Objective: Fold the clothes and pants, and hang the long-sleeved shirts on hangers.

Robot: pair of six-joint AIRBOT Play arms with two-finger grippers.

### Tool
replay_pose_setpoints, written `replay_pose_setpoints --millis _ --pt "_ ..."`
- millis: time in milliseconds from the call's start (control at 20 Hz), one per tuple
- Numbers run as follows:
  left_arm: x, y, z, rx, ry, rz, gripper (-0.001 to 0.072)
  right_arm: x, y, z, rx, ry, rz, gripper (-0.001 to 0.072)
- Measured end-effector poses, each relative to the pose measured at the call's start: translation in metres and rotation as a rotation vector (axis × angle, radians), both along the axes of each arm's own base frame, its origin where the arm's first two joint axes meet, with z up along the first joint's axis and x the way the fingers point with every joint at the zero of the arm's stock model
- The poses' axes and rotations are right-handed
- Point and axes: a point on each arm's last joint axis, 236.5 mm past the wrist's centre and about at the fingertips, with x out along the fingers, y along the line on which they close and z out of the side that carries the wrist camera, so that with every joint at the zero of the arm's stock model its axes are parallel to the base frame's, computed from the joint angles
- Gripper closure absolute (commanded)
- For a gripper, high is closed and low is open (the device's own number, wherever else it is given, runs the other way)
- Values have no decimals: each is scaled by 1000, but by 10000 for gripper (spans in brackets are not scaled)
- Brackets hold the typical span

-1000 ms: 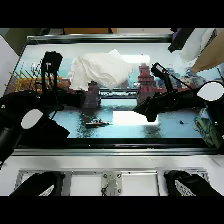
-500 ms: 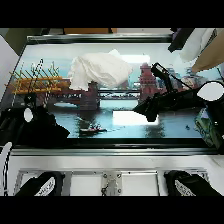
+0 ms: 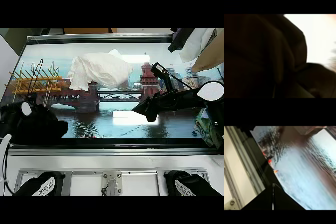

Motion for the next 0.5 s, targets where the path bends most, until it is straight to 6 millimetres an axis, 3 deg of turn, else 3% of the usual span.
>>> replay_pose_setpoints --millis 100,200,350,500 --pt "10 -37 62 -28 -130 -110 692 -2 7 10 53 9 4 683" --pt "5 -89 127 -84 -277 -255 692 -6 16 23 123 24 14 683" --pt "-29 -167 209 -209 -459 -471 692 -1 16 37 178 29 -12 684" --pt "-75 -236 272 -356 -577 -686 691 26 -17 45 150 27 -178 684"
